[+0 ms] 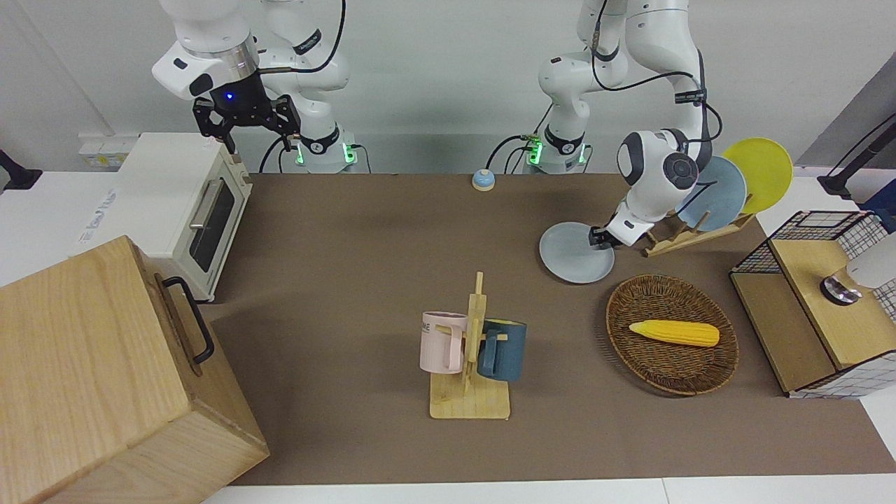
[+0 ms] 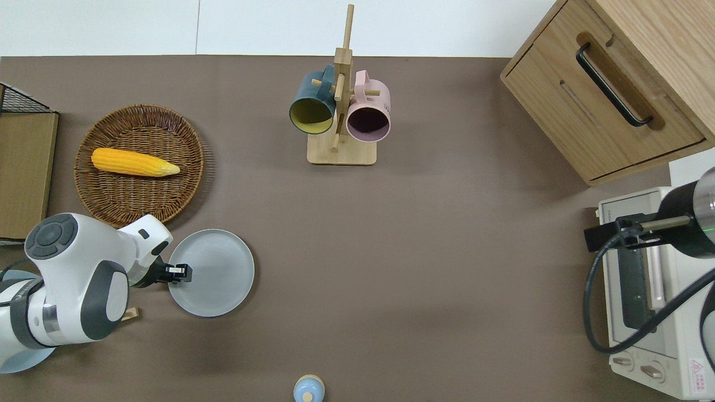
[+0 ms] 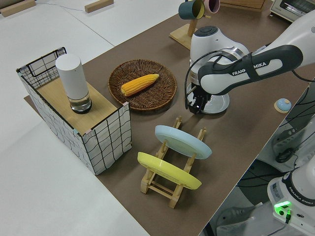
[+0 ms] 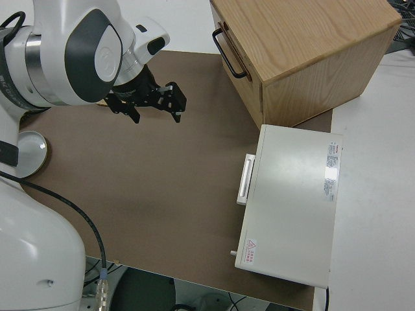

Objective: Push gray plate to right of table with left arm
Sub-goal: 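Push the gray plate with the left gripper across the table toward the toaster oven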

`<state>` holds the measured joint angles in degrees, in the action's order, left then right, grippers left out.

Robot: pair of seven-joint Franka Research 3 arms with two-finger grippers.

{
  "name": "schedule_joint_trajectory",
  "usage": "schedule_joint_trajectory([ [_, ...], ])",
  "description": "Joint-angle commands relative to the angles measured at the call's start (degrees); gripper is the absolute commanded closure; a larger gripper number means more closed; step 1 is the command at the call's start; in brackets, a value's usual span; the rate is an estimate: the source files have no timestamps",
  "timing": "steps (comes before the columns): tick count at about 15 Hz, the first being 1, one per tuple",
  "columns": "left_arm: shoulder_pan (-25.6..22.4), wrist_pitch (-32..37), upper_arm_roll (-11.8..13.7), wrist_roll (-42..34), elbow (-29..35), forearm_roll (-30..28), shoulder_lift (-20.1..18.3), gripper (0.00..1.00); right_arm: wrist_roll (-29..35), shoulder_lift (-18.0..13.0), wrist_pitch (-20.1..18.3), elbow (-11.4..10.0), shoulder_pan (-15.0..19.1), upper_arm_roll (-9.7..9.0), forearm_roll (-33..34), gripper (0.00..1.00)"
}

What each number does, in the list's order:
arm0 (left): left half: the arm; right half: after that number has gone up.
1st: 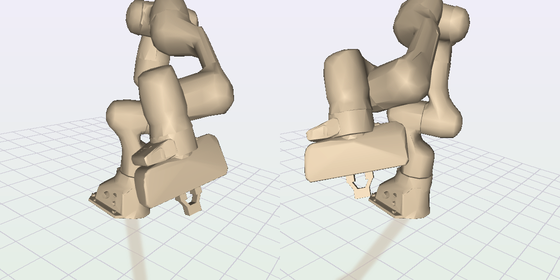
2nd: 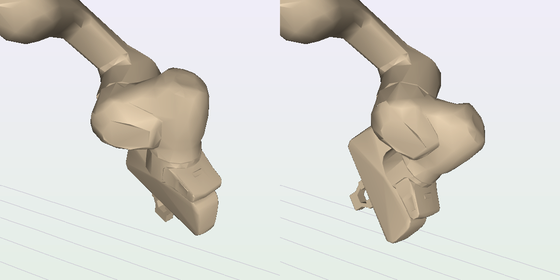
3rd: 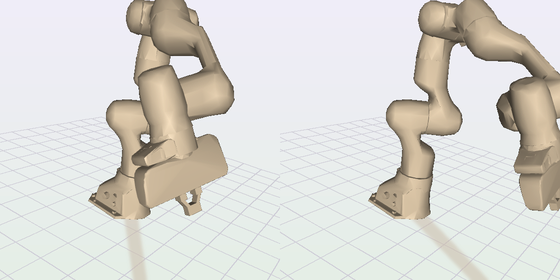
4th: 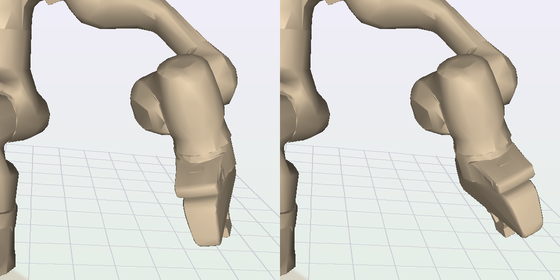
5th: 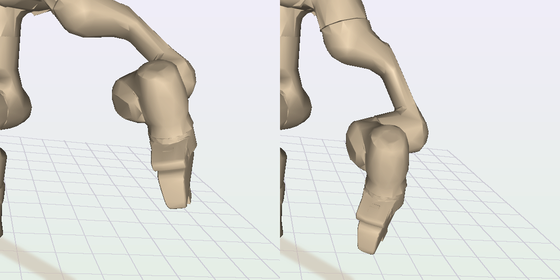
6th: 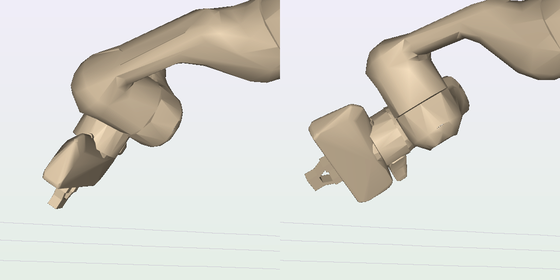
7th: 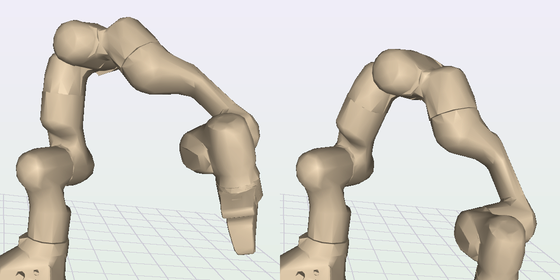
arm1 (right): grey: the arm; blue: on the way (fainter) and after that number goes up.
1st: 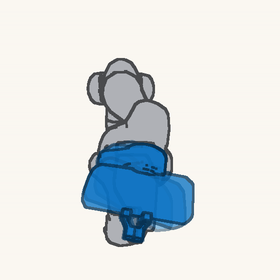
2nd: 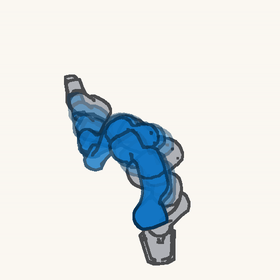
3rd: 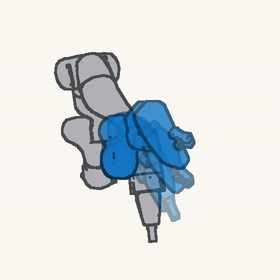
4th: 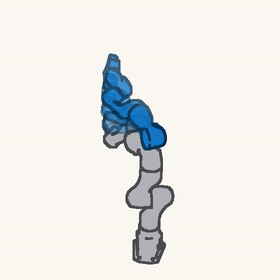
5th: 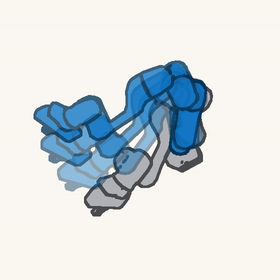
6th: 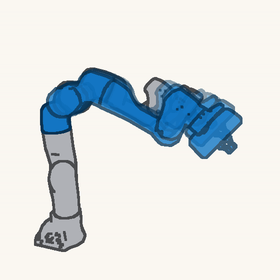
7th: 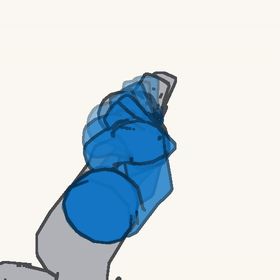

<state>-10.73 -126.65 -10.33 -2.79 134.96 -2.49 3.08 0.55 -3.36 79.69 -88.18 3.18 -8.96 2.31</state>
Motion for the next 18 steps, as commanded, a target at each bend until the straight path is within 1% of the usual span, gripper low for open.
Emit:
schedule_joint_trajectory([
  [1,0.9,-2.1,-0.5,0.3,0.8,0.5,1.3,1.0,-0.5,-0.6,-0.3,-0.2,0.1,0.0,-0.1,0.005],
  [3,1.8,-2.2,-0.7,0.7,0.6,-0.2,1.4,1.0,-0.5,-0.6,-0.3,-0.2,0.1,0.0,-0.1,0.005],
  [5,3.6,-2.2,-0.9,2.9,0.4,-2.0,1.5,1.0,-0.5,-0.6,-0.3,-0.2,0.1,0.0,-0.1,0.005],
  [9,9.8,-2.3,-0.9,11.4,-0.3,-2.7,1.7,1.0,-0.5,-0.6,-0.3,-0.2,0.1,0.0,-0.1,0.005],
  [13,16.2,-2.5,-0.9,17.7,-1.5,-6.3,2.3,1.0,-0.5,-0.6,-0.3,-0.2,0.1,0.0,0.0,0.005],
  [15,19.5,-3.7,-0.9,20.8,-1.6,-8.1,2.3,1.0,-0.5,-0.6,-0.3,-0.2,0.1,0.0,0.0,0.005],
  [18,24.3,-4.7,-0.9,26.1,-1.8,-9.5,2.2,1.0,-0.5,-0.6,-0.3,-0.2,0.1,0.0,-0.1,0.005],
])
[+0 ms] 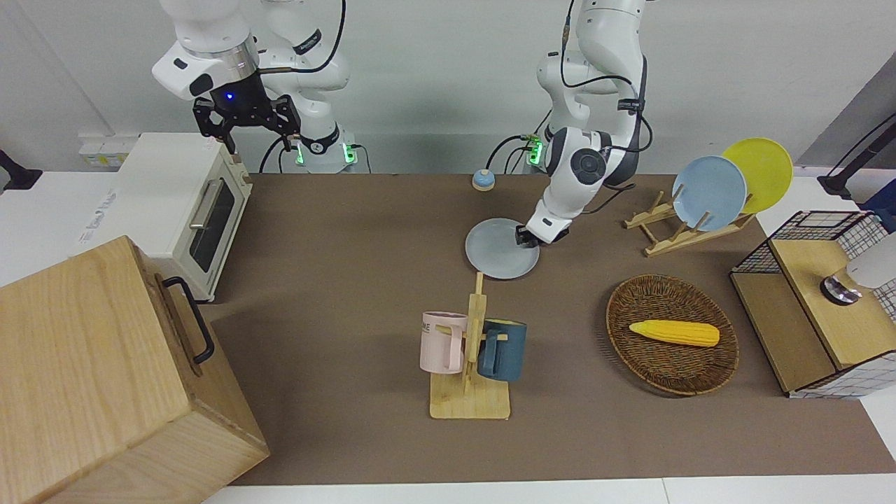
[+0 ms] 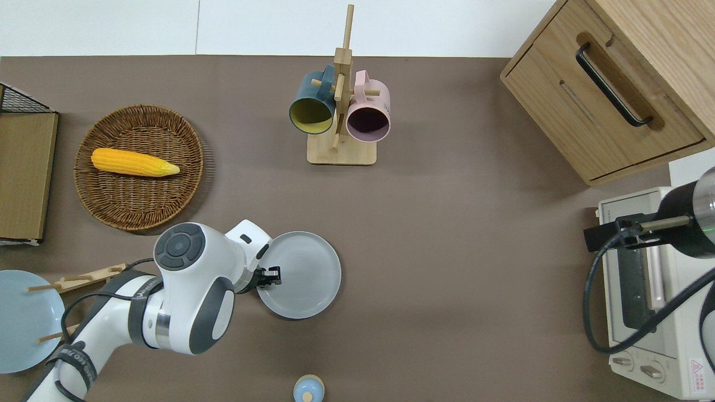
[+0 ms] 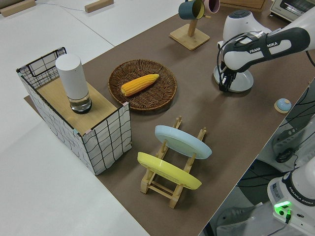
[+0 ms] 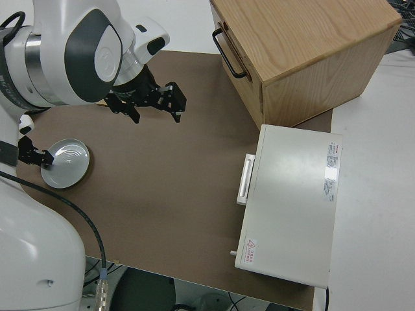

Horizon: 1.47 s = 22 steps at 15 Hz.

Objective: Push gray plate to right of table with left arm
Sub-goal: 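Push the gray plate with the left gripper across the table toward the toaster oven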

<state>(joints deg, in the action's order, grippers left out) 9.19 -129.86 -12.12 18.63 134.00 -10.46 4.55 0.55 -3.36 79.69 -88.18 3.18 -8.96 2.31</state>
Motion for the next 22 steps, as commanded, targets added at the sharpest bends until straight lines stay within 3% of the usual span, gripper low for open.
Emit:
schedule_joint_trajectory([
  [1,6.1,-1.7,0.9,6.1,-1.0,-2.5,0.7,1.0,-0.5,-0.6,-0.3,-0.2,0.1,0.0,-0.1,0.005],
  [11,18.0,-7.0,0.9,16.1,-3.7,-10.5,1.2,1.0,-0.5,-0.6,-0.3,-0.2,0.1,0.0,-0.1,0.005],
  [16,24.4,-16.0,0.7,23.8,-7.0,-10.5,6.9,1.0,-0.5,-0.6,-0.3,-0.2,0.1,0.0,-0.1,0.005],
  [18,25.0,-16.6,0.6,24.5,-8.5,-10.5,8.1,1.0,-0.5,-0.6,-0.3,-0.2,0.1,0.0,-0.1,0.005],
  [22,25.3,-19.2,-2.4,28.9,-13.0,-10.0,13.7,1.0,-0.5,-0.6,-0.3,-0.2,0.1,0.0,0.0,0.005],
])
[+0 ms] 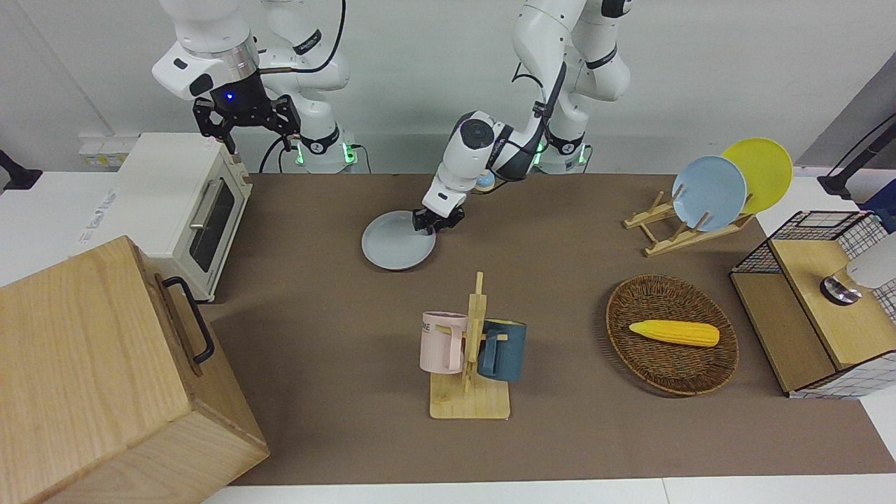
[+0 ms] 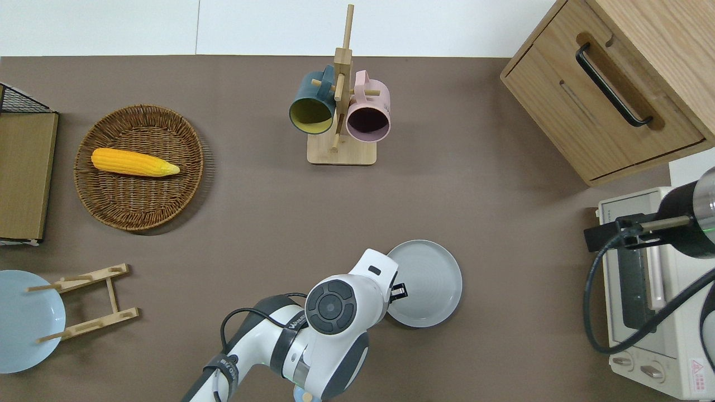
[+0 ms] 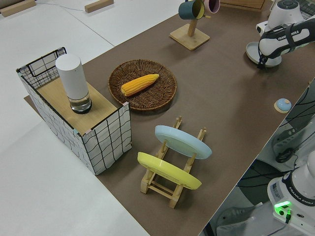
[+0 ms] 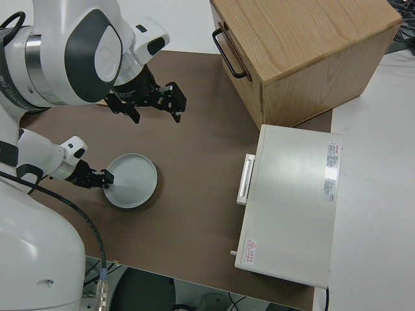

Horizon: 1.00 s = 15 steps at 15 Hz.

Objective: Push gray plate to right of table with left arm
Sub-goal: 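Push the gray plate with the left gripper across the table toward the toaster oven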

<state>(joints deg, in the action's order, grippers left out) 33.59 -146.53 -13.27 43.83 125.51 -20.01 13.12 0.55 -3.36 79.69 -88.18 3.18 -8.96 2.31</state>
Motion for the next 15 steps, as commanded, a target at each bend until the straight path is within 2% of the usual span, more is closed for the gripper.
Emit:
schedule_joint_trajectory([
  [1,1.1,-3.9,-1.8,4.6,-5.3,-0.3,6.4,1.0,-0.5,-0.6,-0.3,-0.2,0.1,0.0,-0.1,0.005],
  [5,2.4,-7.0,-2.1,5.1,-6.4,0.1,8.8,1.0,-0.5,-0.6,-0.3,-0.2,0.1,0.0,-0.1,0.005],
  [6,2.4,-7.1,-2.1,5.0,-6.4,0.3,8.8,0.95,-0.5,-0.6,-0.3,-0.2,0.1,0.0,-0.1,0.005],
  [7,2.3,-7.0,-2.1,4.9,-6.4,0.7,8.8,0.73,-0.5,-0.6,-0.3,-0.2,0.1,0.0,-0.1,0.005],
  [8,2.3,-7.0,-2.1,4.8,-6.4,1.0,8.8,0.34,-0.5,-0.6,-0.3,-0.2,0.1,0.0,-0.1,0.005],
  [9,2.4,-6.8,-2.0,4.8,-6.4,1.7,8.7,0.07,-0.5,-0.6,-0.3,-0.2,0.1,0.0,0.0,0.005],
  [10,2.4,-6.7,-2.0,5.2,-6.3,3.0,8.6,0.01,-0.5,-0.6,-0.3,-0.2,0.1,0.0,0.0,0.005],
  [15,2.1,-5.3,-1.5,5.2,-6.4,3.7,7.2,0.0,-0.5,-0.7,-0.3,-0.2,0.1,0.0,0.0,0.005],
])
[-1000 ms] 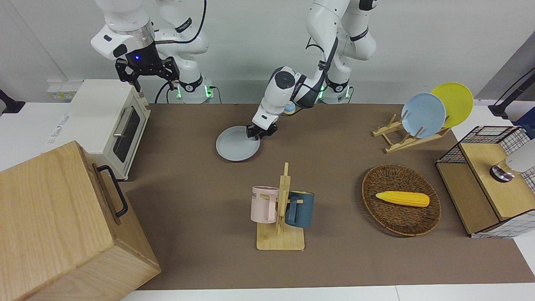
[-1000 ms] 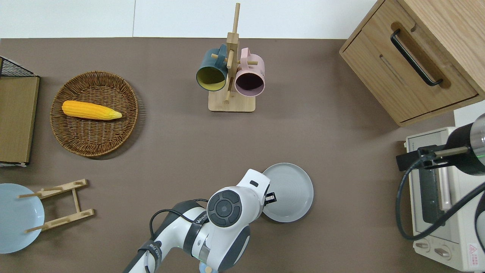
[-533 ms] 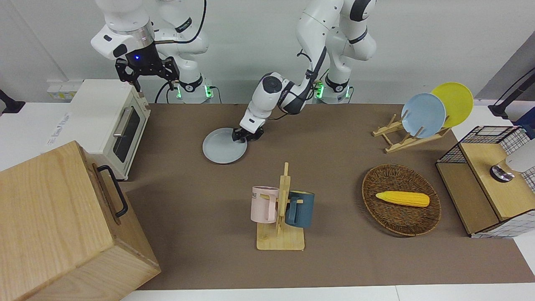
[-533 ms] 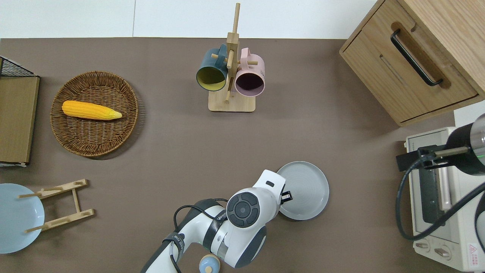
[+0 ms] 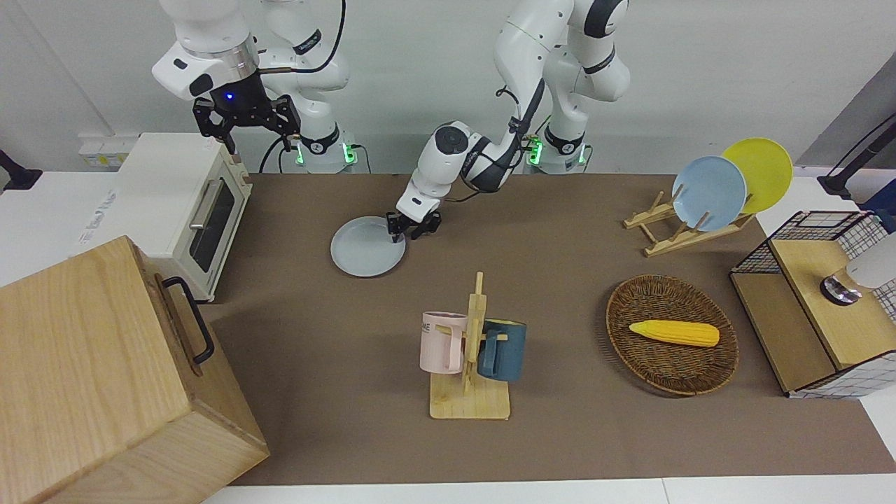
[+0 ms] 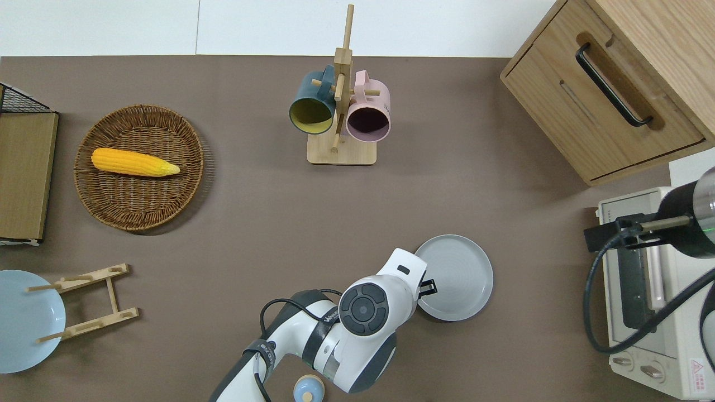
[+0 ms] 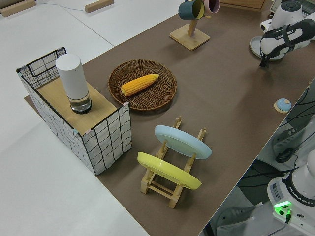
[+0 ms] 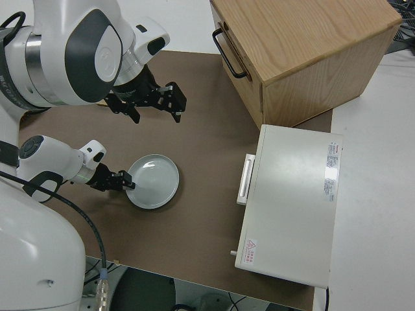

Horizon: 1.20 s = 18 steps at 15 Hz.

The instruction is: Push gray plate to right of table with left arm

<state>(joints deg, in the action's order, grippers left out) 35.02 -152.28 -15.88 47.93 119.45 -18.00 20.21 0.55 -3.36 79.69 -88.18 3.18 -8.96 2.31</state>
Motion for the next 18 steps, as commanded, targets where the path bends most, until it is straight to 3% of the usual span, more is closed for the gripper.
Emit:
schedule_joint_trajectory([
  [1,0.5,0.9,1.2,1.1,-0.4,1.8,-0.3,0.0,-0.5,-0.6,-0.3,-0.2,0.1,0.0,-0.1,0.005],
  [5,-0.1,6.5,2.0,0.4,-0.4,2.5,-4.3,0.0,-0.5,-0.6,-0.3,-0.2,0.1,0.0,-0.1,0.005],
  [9,-0.1,17.1,5.8,-1.2,-1.8,8.9,-9.9,0.0,-0.5,-0.6,-0.3,-0.2,0.1,0.0,-0.1,0.005],
  [14,0.0,30.4,15.4,-15.9,-2.5,8.9,-18.5,0.0,-0.5,-0.6,-0.3,-0.2,0.1,0.0,-0.1,0.005],
  [16,0.0,34.1,19.1,-19.6,-2.5,9.7,-20.1,0.0,-0.5,-0.6,-0.3,-0.2,0.1,0.0,0.0,0.005],
  [18,0.0,35.7,21.9,-21.9,-2.5,14.4,-21.1,0.0,-0.5,-0.6,-0.3,-0.2,0.1,0.0,0.0,0.005],
])
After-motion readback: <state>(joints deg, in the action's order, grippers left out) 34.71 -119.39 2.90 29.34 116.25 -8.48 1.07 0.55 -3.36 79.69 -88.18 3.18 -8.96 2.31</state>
